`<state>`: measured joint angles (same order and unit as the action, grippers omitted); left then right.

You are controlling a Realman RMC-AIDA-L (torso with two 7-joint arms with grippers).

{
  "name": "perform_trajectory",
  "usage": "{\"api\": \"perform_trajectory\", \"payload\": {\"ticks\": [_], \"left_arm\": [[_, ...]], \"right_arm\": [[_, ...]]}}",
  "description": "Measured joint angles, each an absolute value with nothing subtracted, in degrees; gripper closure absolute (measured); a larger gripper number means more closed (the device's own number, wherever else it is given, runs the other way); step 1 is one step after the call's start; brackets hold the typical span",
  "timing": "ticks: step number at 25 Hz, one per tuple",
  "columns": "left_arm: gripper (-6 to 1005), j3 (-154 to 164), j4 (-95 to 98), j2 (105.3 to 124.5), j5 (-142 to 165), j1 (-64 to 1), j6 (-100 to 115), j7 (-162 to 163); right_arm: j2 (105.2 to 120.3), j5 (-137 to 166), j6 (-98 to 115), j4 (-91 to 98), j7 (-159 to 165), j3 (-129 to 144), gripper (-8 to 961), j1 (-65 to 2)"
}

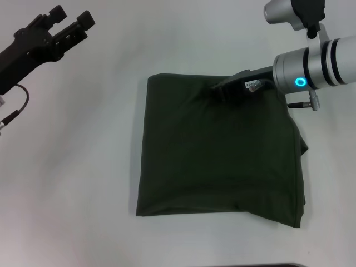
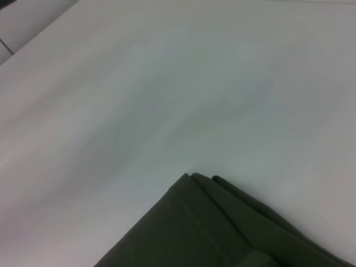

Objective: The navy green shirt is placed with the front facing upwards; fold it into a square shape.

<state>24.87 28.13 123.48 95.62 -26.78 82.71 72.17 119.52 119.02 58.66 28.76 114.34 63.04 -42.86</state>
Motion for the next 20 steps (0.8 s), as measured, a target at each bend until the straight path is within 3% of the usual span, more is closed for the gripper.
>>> {"api": "perform_trajectory", "payload": {"ticks": [11, 20], "left_arm": [[95, 24.73, 28.08, 123.55, 95.61, -26.8, 82.49, 72.08], [96, 24.25, 28.05, 123.57, 95.52, -26.74, 82.66, 72.08]], "right_arm": [[119.4, 115.52, 62.93, 32.8, 112.11, 62.32, 932, -40.41], [117.52, 110.86, 77.08, 36.36, 106.99, 61.74, 932, -35.22]]}}
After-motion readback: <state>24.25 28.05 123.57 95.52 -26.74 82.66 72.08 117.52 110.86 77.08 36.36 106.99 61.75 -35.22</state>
